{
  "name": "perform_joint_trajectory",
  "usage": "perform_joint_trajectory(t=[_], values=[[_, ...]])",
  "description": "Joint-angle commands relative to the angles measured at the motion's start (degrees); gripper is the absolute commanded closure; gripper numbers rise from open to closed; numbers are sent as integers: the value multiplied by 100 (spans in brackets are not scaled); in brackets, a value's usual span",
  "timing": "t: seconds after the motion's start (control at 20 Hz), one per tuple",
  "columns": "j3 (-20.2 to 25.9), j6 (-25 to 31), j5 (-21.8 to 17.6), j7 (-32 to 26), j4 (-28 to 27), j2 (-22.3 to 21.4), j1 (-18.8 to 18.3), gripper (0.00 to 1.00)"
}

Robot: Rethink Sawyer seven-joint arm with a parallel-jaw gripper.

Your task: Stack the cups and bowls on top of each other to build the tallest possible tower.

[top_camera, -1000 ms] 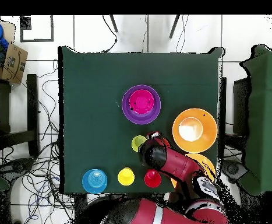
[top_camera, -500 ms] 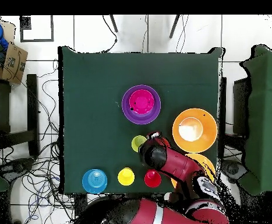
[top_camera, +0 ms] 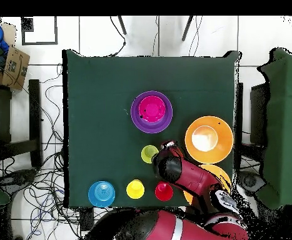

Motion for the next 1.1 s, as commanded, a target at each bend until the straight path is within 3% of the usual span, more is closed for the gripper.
perform_joint_trajectory(t=[0.05,1.1], values=[[539,-431,-23,743,18,343,-1,0],[589,-889,271,1113,387,480,146,0]])
